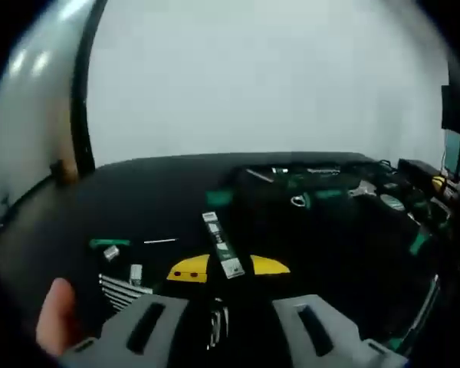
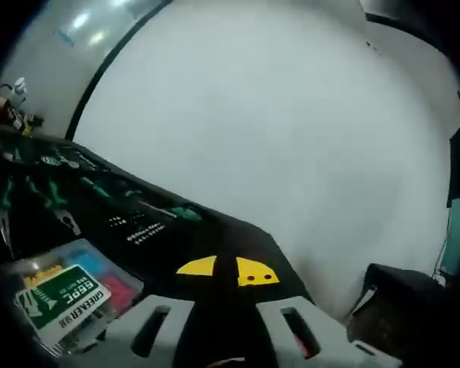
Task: Pick up the tools and put them into their designated positions in the toolbox.
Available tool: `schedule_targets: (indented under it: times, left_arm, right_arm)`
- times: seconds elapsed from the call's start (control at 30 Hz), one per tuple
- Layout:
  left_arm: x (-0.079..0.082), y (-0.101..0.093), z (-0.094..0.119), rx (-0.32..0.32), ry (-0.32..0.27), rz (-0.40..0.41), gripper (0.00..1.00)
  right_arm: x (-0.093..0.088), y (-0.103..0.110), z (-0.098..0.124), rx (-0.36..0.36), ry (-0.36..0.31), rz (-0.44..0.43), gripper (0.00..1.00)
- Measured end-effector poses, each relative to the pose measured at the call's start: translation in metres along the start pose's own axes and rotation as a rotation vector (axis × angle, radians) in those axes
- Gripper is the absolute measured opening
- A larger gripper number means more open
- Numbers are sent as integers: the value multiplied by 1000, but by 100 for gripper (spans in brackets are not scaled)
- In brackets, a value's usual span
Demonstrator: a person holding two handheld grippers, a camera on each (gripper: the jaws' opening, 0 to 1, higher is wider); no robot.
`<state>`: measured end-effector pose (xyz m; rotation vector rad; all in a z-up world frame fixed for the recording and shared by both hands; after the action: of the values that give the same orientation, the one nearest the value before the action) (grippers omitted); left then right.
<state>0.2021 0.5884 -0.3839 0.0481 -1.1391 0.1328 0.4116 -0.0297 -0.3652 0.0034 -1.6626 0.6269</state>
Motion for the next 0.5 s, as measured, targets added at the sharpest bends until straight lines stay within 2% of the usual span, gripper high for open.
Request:
schedule_targets:
  times: [0.07,0.1,0.13,0.2,0.27,0.33,0.4,0.43,0.5]
  left_arm:
    - [-3,7,-15,-48,75,64,18]
    - [1,10,-22,-54,70,119,18]
    - [1,13,-24,-43,88,124,18]
    - [2,16,-24,-12,116,84,18]
    - [2,15,-22,42,132,118,18]
    - [2,14,-20,103,120,89,18]
    - [4,15,-18,202,101,24,18]
    - [6,15,-18,231,84,-3,19]
    - [6,11,-16,293,82,-13,19]
  right_arm:
    - [-1,1,-4,7,2,9,6]
    - [0,2,-4,14,2,12,6]
    - [0,4,-5,23,3,21,6]
    - [0,4,-5,27,-1,31,6]
    - [0,4,-4,27,-2,25,6]
    - [0,4,-4,26,1,19,6]
    - [0,3,-4,24,0,22,6]
    - [0,4,-3,24,0,22,6]
    - [1,5,-2,27,-1,21,6]
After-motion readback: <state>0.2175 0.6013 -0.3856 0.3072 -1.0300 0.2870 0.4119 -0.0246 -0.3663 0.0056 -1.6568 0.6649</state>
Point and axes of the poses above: the point that each gripper's makers call its tool centre point, and the gripper's own axes: z roughly backward along the fingers, y roughly to its left, x roughly out of its top, the point moved 8 cm from there along z, roughly backward along the fingers, and after that the axes turned 3 degrees about -y, right-handed, at the moved point
